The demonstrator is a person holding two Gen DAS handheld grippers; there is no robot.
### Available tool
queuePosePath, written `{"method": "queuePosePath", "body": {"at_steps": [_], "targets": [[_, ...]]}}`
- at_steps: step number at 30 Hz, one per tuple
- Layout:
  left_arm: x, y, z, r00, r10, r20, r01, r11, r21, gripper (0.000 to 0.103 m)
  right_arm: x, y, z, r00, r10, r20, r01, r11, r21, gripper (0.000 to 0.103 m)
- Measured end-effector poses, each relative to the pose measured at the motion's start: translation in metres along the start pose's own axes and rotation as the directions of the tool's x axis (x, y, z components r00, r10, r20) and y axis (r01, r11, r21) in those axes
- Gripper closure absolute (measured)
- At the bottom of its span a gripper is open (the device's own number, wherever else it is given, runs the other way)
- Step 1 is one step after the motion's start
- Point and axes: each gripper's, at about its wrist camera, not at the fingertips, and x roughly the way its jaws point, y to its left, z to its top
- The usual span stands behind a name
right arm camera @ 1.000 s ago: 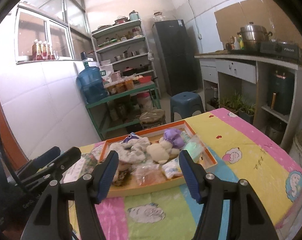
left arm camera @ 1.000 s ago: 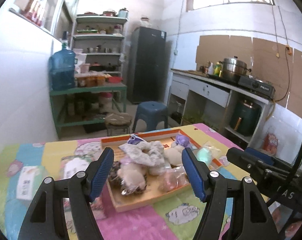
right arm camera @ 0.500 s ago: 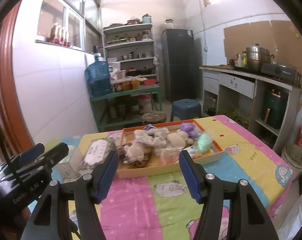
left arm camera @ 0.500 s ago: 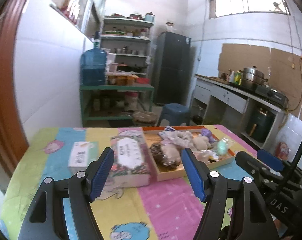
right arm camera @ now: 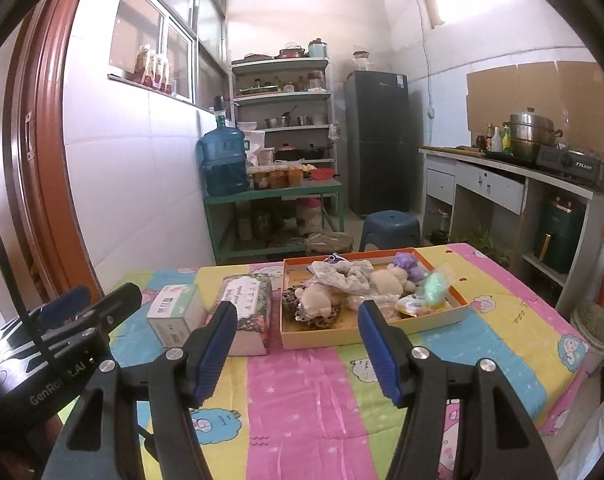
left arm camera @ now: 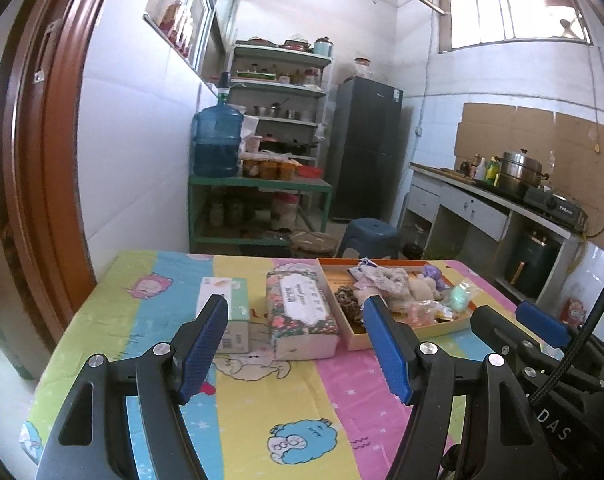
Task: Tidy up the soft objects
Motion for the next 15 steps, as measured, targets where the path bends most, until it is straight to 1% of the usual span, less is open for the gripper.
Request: {"method": "queuePosePath", "body": {"at_steps": [8,15], "targets": [[-0.011,0.006,0.000,1.000,0.017,0.015,-0.017,1.000,0.009,0.031,-0.003,0.000,0.001,1.000,0.001,0.003,-0.001,1.000,0.001,0.040],[-0.012,0.005,0.000,1.000,0.014,0.010,-0.014,1.000,0.016,0.031,-0.002,-0.001,0.001,1.000,0.000,0.003,0.000,1.000,0.006,0.040]]}}
